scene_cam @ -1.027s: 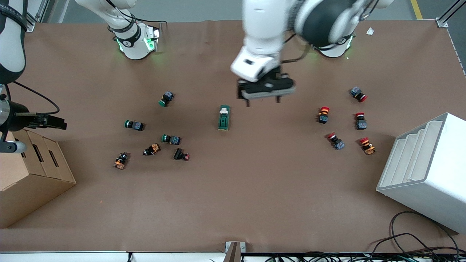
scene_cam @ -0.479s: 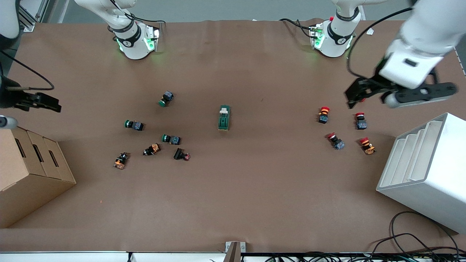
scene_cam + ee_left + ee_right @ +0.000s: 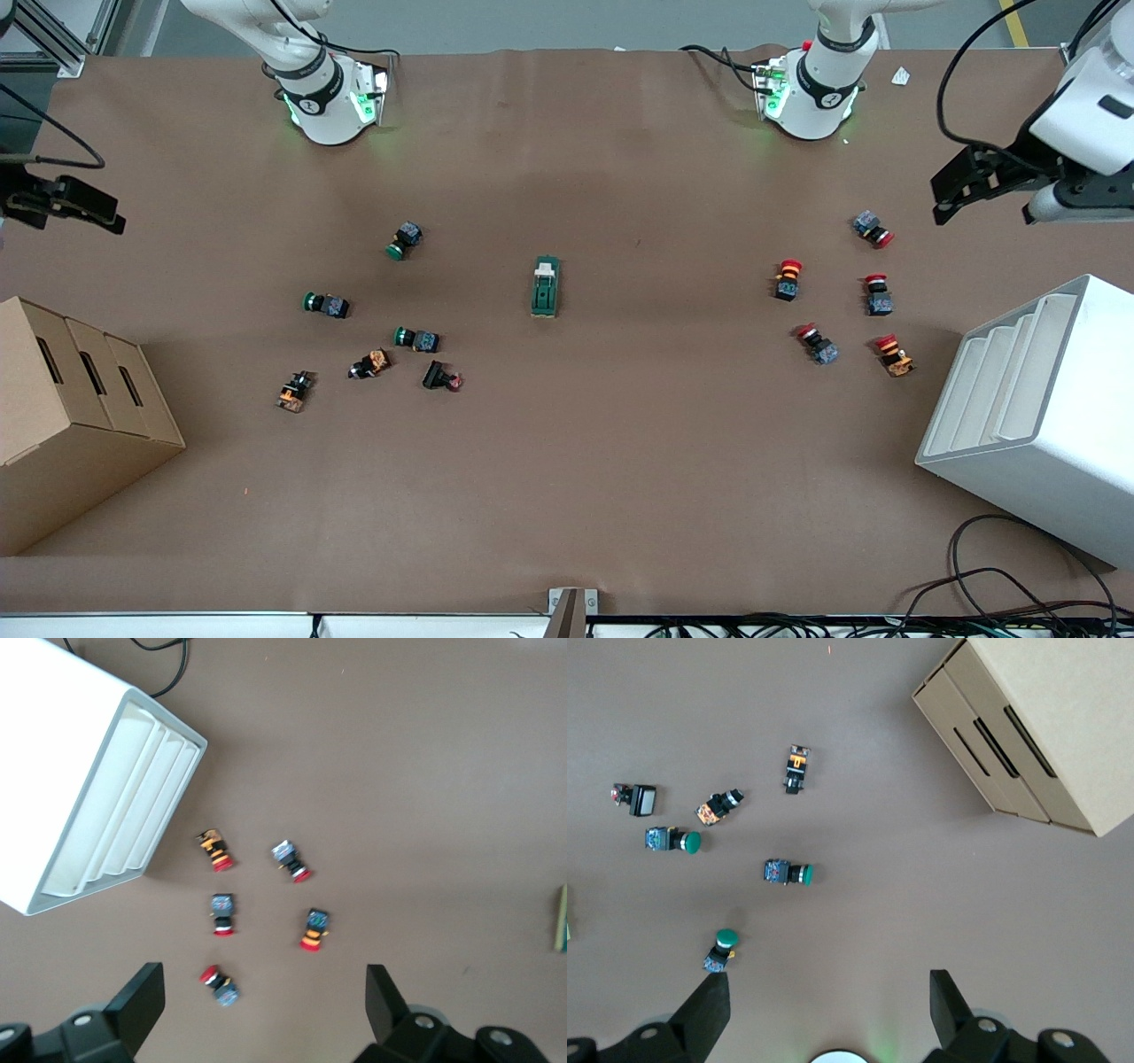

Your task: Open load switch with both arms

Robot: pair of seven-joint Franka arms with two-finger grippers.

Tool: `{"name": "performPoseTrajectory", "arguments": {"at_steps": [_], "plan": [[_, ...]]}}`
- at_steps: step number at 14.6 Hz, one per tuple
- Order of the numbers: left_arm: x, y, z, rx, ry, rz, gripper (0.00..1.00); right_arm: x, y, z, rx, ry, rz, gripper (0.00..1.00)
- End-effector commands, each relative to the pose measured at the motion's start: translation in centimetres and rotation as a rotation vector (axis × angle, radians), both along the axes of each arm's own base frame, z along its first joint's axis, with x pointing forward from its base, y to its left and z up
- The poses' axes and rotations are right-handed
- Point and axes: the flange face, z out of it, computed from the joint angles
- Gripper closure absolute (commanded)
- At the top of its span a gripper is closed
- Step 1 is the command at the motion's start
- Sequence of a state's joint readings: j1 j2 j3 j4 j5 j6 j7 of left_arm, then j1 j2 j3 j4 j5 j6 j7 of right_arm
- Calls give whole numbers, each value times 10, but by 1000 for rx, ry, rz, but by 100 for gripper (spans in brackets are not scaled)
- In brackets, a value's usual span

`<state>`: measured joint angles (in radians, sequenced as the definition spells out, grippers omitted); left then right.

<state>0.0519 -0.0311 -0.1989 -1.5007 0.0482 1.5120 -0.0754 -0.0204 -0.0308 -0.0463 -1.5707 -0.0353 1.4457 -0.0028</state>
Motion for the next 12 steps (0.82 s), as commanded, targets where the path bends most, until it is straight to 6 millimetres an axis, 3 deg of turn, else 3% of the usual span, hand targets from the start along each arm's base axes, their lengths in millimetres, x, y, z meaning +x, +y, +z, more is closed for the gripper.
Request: {"name": "performPoseTrajectory", "arguments": {"at_steps": [1, 4, 7, 12], "plan": [[-23, 34, -1, -2, 20, -93, 0, -20, 2, 12, 18, -17, -1, 0], [-50, 41, -2, -61, 60, -75, 0, -15, 2, 24, 22, -54, -4, 0], [-62, 34, 3, -61, 73, -73, 0, -13, 3, 30, 26, -64, -3, 0], [-62, 21, 4, -64, 67, -29, 0, -15, -1, 26, 59, -51, -22, 0]]}}
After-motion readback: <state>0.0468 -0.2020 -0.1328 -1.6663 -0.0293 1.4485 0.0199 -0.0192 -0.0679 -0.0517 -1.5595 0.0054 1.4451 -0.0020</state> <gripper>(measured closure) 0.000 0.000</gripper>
